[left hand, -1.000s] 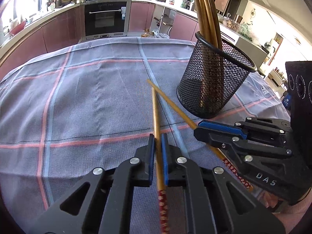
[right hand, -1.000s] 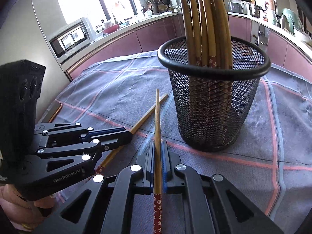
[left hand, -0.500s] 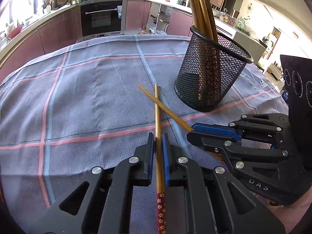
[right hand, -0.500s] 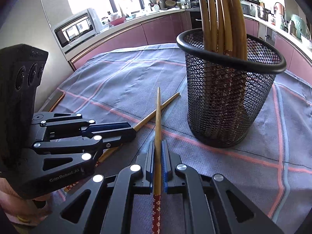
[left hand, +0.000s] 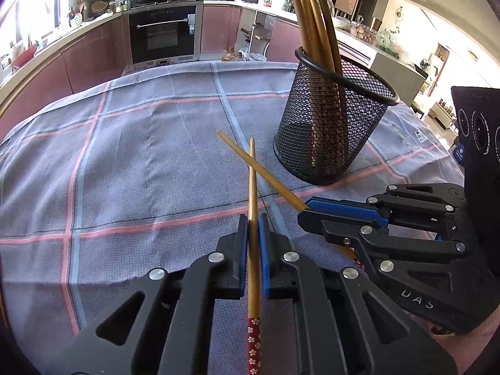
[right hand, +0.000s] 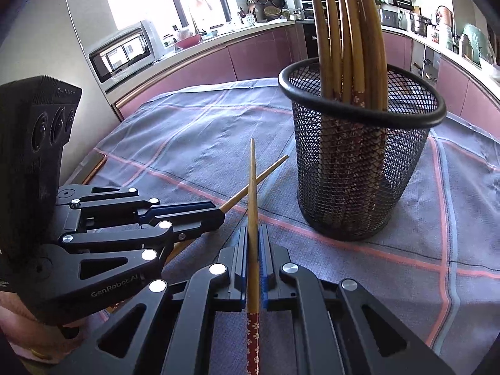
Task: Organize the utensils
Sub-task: 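Lift the chopstick upright toward the mesh cup with the right gripper while the left gripper lifts its chopstick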
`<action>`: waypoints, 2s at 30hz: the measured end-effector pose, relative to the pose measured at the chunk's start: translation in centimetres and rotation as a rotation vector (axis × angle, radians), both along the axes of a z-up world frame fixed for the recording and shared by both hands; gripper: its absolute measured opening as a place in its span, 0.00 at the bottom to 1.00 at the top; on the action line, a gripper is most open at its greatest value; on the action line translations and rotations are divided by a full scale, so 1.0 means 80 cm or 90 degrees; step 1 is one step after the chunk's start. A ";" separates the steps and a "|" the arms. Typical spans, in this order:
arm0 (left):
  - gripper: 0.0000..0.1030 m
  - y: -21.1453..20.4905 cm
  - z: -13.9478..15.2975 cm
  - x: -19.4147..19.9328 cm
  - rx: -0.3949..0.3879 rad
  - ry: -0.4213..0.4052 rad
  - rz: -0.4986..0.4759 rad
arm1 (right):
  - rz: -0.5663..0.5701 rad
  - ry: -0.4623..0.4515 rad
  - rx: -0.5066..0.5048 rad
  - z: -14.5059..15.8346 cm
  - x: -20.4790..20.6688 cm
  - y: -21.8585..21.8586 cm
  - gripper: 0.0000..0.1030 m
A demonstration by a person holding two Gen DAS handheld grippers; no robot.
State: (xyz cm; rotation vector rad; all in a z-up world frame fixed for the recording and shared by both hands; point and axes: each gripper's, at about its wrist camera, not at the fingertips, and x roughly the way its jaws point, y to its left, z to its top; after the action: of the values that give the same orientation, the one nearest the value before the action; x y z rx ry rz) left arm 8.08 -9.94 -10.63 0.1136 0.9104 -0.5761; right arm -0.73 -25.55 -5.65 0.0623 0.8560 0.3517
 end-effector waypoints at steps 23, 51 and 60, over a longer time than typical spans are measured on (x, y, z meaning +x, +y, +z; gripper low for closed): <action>0.07 0.021 0.042 -0.021 -0.059 -0.029 0.000 | 0.005 -0.065 0.037 0.042 -0.024 -0.014 0.05; 0.07 0.036 0.088 -0.043 -0.115 -0.065 -0.013 | -0.010 -0.122 0.061 0.071 -0.038 -0.026 0.05; 0.07 0.036 0.095 -0.047 -0.121 -0.073 -0.017 | -0.013 -0.131 0.067 0.077 -0.042 -0.034 0.05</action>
State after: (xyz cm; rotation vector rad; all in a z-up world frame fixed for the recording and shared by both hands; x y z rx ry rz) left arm 4.33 -7.05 -3.02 -0.0122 0.7395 -0.6714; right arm -4.08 -28.31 0.54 0.1303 0.6322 0.3776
